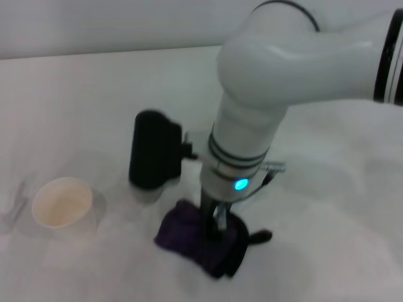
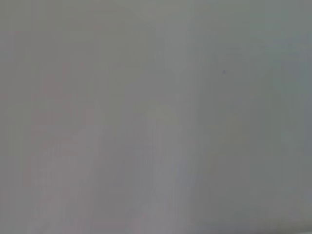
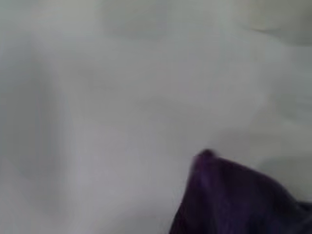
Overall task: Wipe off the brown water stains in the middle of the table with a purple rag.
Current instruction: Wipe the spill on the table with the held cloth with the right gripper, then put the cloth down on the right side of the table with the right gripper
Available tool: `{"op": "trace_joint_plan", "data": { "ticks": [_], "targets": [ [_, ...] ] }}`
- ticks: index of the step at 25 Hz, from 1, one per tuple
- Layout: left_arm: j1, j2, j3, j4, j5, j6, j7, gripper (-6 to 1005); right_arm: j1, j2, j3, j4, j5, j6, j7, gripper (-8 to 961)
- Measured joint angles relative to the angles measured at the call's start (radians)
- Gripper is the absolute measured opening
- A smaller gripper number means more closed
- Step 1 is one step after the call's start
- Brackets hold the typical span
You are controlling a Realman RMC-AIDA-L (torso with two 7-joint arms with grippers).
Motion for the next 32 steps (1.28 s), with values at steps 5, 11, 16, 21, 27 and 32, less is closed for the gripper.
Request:
{"op": "trace_joint_plan", "data": {
  "ticks": [5,11,16,21,27,32],
  "targets": [
    [-0.003,0.001,0.0,-0.006,-0.003,-0.001,0.0,892,-0.018,-0.005,0.126,0.044,-0.101,-0.008,-0.007,90],
    [-0.009,0.004,0.0,-0.007,-0.004,-0.001,0.0,892,-0.041,-0.011,0.342,0.102,-0.218,-0.034,-0.05,103],
    [-0.013,0.006,-0.004,-0.003,-0.004,-0.001,0.0,891,-0.078,-0.019,0.561,0.131,-0.365,-0.081,-0.069,113],
    [-0.021,0.007,-0.005,-0.004,-0.004,-0.001,0.0,890,-0.14,-0.029,0.801,0.121,-0.509,-0.133,-0.114,123],
    [-0.026,0.007,-0.007,0.001,-0.004,-0.009,0.0,891,-0.187,-0.07,0.944,0.134,-0.582,-0.145,-0.129,136],
    [-0.035,0.007,-0.004,0.0,-0.004,-0.015,0.001,891,-0.219,-0.091,0.978,0.139,-0.586,-0.136,-0.131,146]
  ]
}}
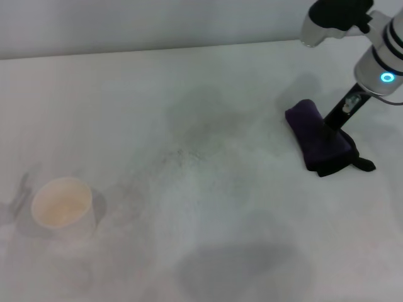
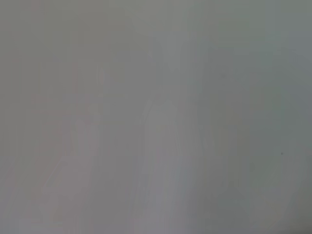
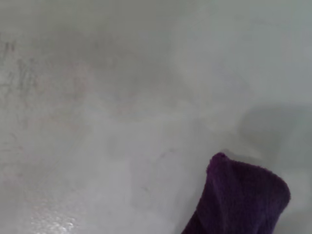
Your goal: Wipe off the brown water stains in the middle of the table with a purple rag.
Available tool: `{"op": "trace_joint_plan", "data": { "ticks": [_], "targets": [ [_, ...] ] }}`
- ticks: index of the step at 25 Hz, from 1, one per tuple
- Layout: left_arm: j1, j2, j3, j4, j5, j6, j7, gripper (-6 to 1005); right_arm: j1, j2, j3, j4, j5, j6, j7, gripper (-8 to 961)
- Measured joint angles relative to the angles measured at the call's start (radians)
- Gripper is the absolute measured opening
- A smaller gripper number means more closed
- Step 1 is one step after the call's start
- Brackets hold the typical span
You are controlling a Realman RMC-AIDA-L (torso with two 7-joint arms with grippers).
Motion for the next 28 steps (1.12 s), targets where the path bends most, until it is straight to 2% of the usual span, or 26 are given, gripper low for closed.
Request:
{"op": "trace_joint_plan", "data": {
  "ticks": [10,14,16,18,20,24,28],
  "targets": [
    [-0.006,0.0,0.004,0.001,0.001,-0.002,0.001,891,-0.027,0.02,0.006,0.012,0.0,0.051,-0.016,167],
    [-0.006,0.0,0.004,-0.004,0.002,-0.002,0.009,891,-0.043,0.018,0.021,-0.004,0.004,0.06,-0.021,175],
    [-0.007,0.0,0.004,-0.004,0.005,-0.002,0.013,892,-0.051,0.018,0.068,-0.021,0.007,0.061,-0.044,179],
    [-0.009,0.0,0.004,-0.001,0.007,-0.002,0.014,892,-0.06,0.023,0.159,-0.034,0.012,0.061,-0.095,183],
    [-0.012,0.0,0.004,0.001,0.008,-0.002,0.015,892,-0.068,0.025,0.255,-0.038,0.028,0.07,-0.151,432],
    [-0.02,0.0,0.004,0.001,0.007,-0.002,0.018,892,-0.096,0.025,0.433,-0.042,0.133,0.093,-0.301,449],
    [-0.028,0.0,0.004,0.002,0.007,-0.001,0.022,892,-0.171,0.021,0.601,-0.047,0.381,0.112,-0.533,458]
  ]
}}
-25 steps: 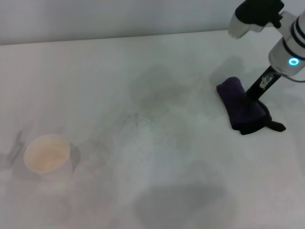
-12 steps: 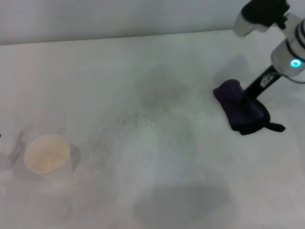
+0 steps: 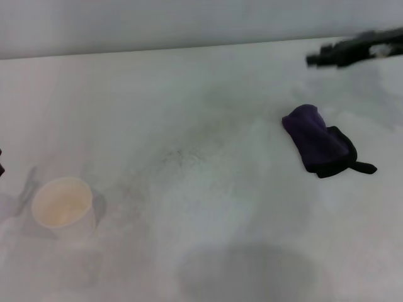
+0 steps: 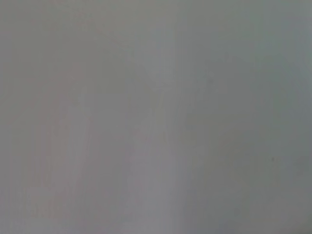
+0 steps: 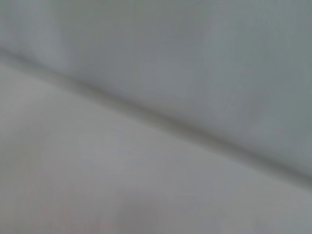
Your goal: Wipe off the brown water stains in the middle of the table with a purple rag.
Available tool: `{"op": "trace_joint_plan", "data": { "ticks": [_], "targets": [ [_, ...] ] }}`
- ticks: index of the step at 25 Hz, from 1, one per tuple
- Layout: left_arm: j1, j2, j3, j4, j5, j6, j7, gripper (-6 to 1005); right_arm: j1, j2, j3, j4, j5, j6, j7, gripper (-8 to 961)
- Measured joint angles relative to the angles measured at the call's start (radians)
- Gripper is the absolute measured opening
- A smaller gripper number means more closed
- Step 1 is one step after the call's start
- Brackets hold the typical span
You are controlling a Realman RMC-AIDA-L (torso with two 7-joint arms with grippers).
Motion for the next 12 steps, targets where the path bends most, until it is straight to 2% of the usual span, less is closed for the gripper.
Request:
{"op": "trace_joint_plan", "data": {
  "ticks": [3,7,8,9,12],
  "targets": [
    [-0.006,0.001,-0.001,0.001,-0.002,0.0,0.003,892,-0.073,0.001,0.072,0.013,0.223,0.007,-0.175,458],
    [-0.013,0.002,-0.005,0.008,-0.006,-0.007,0.004,892,-0.181,0.011,0.095,0.061,0.54,0.017,-0.409,459],
    [-0.014,0.003,-0.006,0.011,-0.006,-0.009,0.004,892,-0.226,0.019,0.097,0.108,0.706,0.015,-0.544,459],
    [-0.014,0.003,-0.007,0.013,-0.006,-0.01,0.006,892,-0.226,0.019,0.097,0.108,0.706,0.015,-0.544,459],
    [-0.015,0.003,-0.01,0.014,-0.01,-0.012,0.023,892,-0.275,0.035,0.099,0.189,0.896,-0.009,-0.727,459]
  ]
}}
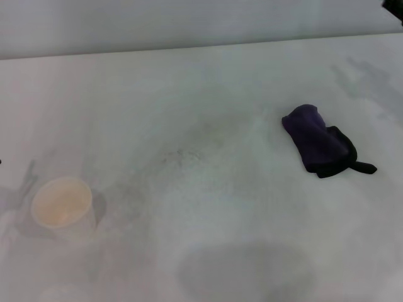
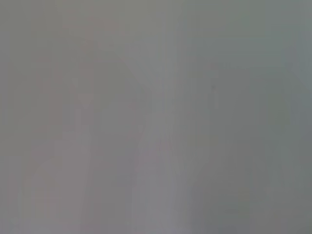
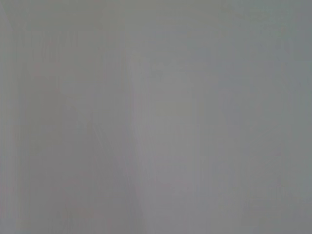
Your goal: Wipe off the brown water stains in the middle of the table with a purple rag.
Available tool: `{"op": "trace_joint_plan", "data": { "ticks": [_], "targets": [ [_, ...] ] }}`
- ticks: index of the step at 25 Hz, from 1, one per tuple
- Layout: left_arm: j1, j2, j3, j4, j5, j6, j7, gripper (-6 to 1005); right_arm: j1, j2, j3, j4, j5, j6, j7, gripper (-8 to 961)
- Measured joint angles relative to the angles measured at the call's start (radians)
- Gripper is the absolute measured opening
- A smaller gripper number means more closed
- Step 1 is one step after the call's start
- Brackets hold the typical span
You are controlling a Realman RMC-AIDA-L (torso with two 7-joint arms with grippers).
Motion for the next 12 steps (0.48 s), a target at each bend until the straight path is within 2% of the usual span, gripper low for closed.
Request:
{"op": "trace_joint_plan", "data": {
  "ticks": [7,12],
  "targets": [
    [-0.009,-0.001,-0.001,0.001,-0.029,-0.001,0.014,891,-0.023,0.008,0.012,0.302,0.278,-0.152,-0.434,458],
    [-0.009,-0.002,-0.001,0.001,-0.036,0.0,0.015,891,-0.024,0.009,0.013,0.466,0.387,-0.296,-0.683,458]
  ]
}}
